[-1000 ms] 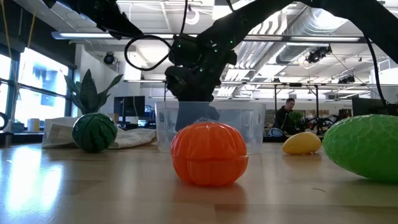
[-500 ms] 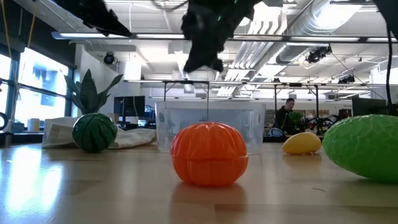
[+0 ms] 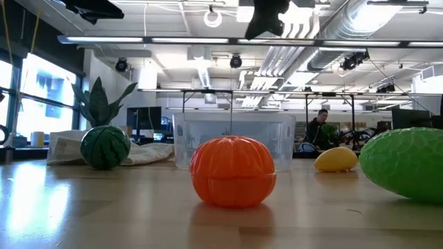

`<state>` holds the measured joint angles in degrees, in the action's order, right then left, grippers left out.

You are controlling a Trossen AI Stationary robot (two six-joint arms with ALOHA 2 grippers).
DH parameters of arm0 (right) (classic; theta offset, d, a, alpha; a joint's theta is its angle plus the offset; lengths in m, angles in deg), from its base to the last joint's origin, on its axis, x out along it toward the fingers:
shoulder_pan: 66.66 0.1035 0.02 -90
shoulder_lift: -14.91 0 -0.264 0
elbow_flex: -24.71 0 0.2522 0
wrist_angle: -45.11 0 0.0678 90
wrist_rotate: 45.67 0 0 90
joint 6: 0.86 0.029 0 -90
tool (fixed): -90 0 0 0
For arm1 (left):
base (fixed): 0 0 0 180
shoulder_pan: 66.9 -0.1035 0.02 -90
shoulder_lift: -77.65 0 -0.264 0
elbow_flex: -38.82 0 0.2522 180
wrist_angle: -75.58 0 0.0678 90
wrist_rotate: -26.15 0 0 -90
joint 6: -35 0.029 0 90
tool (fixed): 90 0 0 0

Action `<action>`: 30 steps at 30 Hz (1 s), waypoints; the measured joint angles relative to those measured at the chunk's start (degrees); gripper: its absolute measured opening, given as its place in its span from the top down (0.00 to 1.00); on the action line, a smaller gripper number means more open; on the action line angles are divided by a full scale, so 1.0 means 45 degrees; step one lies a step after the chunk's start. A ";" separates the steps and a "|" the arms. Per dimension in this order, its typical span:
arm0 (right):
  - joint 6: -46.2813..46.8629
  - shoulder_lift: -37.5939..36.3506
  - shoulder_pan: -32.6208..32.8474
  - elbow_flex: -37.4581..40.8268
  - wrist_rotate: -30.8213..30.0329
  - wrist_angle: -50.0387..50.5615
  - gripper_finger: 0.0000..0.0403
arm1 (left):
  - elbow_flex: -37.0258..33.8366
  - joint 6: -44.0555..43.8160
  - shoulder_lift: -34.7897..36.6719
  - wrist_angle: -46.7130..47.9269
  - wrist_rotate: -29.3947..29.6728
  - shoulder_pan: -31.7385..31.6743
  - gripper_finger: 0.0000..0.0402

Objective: Pick and placing Produce into tupperware
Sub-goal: Put the yellow lemon into the transparent container

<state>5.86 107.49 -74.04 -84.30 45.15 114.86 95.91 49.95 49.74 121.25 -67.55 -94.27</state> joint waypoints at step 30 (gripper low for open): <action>0.1543 -0.9350 -0.1583 0.8855 -0.1540 -0.1541 1.00 | 0.0000 -0.0002 -0.0012 -0.0005 -0.0024 0.0003 0.79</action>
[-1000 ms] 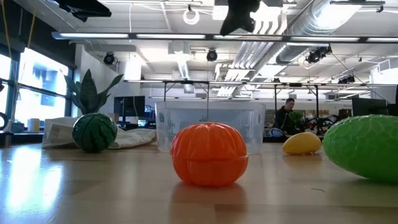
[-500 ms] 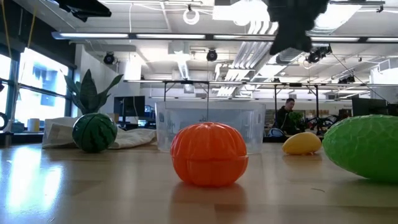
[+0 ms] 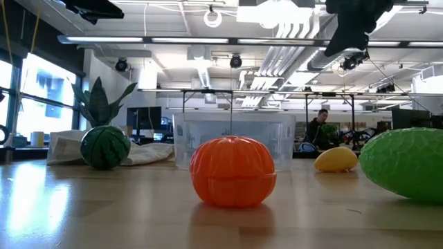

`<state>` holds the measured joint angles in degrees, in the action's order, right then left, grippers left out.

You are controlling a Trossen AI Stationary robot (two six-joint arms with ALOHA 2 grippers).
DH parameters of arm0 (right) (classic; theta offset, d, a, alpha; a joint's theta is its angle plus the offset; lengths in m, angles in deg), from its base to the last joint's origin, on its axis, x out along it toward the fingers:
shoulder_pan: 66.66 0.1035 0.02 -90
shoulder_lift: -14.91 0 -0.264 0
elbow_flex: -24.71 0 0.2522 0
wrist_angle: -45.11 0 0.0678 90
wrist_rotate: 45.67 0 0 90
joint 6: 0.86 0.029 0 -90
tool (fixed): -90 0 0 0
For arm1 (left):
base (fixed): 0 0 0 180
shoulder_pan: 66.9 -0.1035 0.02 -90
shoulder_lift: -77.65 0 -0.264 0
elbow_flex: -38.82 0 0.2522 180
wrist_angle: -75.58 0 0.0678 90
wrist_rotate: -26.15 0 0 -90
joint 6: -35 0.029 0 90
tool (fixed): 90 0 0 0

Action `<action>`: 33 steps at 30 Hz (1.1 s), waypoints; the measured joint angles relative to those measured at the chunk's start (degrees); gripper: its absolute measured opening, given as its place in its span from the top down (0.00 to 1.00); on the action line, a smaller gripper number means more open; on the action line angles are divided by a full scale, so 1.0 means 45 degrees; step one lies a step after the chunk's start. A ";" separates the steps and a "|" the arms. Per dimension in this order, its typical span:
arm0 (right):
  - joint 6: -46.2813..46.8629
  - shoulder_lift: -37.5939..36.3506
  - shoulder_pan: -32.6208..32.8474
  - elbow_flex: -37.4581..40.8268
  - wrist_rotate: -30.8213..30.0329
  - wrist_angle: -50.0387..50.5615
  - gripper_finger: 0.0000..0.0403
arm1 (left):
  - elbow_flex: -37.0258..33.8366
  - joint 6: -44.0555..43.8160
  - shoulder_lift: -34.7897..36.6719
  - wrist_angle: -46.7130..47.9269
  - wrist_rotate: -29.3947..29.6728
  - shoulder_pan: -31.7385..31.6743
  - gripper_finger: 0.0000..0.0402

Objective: Pick and placing Produce into tupperware
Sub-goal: Put the yellow lemon into the transparent container

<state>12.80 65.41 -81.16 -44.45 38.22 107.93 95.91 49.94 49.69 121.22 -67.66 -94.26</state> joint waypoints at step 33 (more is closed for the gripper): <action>0.3233 -0.0462 -0.5339 -0.0005 -0.1241 0.5135 1.00 | 0.0000 0.0000 0.0000 -0.0002 0.0000 0.0002 0.79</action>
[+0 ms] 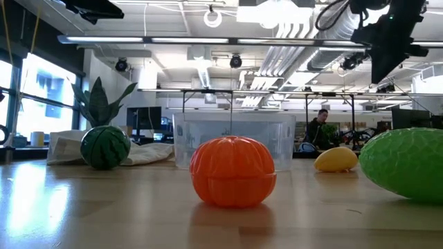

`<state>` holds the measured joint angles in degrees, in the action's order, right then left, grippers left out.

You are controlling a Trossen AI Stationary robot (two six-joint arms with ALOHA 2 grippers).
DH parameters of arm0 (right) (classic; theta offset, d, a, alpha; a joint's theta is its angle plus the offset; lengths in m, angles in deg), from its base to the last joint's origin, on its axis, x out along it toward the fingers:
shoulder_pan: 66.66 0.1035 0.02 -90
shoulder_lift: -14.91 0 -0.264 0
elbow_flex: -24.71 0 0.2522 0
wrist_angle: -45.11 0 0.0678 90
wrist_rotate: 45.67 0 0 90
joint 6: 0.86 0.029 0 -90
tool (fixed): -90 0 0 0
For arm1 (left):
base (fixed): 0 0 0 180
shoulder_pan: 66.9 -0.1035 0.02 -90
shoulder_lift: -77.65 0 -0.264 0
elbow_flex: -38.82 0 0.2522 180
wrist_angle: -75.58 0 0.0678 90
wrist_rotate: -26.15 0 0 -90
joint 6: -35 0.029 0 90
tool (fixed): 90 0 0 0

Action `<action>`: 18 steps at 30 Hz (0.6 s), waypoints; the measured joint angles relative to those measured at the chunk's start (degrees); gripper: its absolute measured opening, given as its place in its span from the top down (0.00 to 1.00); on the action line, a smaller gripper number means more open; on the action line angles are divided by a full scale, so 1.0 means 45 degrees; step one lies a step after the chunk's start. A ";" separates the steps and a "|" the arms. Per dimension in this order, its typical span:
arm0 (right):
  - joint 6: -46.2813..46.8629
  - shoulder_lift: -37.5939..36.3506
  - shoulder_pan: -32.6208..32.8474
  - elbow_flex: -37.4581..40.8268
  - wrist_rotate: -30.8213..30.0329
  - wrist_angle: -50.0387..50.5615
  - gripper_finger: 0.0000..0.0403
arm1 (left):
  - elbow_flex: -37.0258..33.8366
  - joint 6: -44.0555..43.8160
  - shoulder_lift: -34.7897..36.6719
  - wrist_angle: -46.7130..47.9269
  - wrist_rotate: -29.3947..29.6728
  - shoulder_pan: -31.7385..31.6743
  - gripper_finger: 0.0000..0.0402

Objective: Pick and placing Produce into tupperware
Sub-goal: Put the yellow lemon into the transparent container

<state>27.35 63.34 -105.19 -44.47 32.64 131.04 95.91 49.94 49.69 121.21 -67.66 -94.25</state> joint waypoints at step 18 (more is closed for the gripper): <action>-0.0465 0.0000 -0.0606 0.0000 0.0137 0.0024 1.00 | -0.0005 0.0265 -0.0005 -0.0443 0.0053 -0.0005 0.79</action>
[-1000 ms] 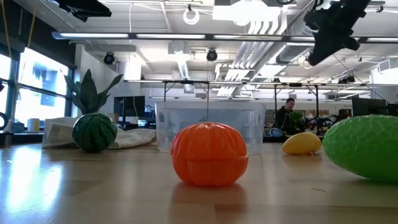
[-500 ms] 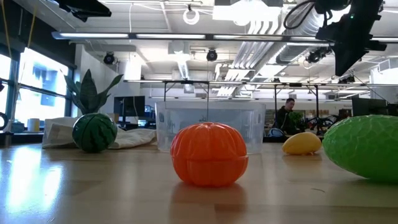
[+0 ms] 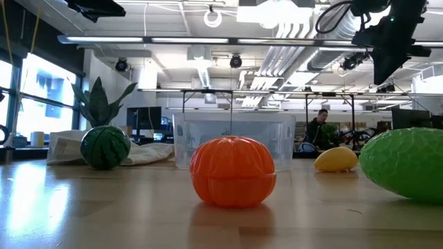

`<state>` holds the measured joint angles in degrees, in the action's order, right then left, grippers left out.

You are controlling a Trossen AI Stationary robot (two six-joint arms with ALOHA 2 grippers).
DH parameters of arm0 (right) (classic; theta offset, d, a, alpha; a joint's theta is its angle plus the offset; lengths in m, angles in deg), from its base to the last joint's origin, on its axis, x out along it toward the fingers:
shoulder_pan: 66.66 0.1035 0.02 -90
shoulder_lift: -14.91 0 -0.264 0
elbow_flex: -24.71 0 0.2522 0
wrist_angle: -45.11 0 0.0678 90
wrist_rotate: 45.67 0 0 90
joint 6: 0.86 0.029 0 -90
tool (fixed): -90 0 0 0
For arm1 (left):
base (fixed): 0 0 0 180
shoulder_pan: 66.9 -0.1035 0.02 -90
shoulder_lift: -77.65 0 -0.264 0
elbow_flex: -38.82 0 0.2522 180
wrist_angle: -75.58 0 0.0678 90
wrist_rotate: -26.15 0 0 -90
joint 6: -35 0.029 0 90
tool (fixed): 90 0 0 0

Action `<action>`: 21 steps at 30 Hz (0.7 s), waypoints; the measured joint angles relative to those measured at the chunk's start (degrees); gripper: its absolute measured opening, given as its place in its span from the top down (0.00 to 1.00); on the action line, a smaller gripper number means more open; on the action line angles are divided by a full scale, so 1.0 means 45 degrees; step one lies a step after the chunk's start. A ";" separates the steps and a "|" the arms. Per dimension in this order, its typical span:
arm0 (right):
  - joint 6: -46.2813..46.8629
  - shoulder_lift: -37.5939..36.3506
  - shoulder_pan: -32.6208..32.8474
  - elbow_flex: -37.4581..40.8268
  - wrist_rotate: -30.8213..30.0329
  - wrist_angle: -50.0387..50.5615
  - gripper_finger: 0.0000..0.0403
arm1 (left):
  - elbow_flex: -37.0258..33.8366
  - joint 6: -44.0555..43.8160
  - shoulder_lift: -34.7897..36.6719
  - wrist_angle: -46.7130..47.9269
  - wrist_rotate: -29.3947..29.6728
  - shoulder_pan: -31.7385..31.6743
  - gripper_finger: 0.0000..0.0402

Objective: Pick and placing Produce into tupperware
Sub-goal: Put the yellow lemon into the transparent container

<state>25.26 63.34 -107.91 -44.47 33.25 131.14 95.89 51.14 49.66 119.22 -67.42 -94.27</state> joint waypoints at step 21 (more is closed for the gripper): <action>0.0454 0.0010 -0.0950 -0.0010 -0.1124 0.1424 0.98 | -0.0005 0.3033 0.0087 0.2385 -0.1968 0.0005 0.79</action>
<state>27.30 63.38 -112.19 -44.52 28.20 137.55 95.86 64.79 50.06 129.96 -76.28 -94.25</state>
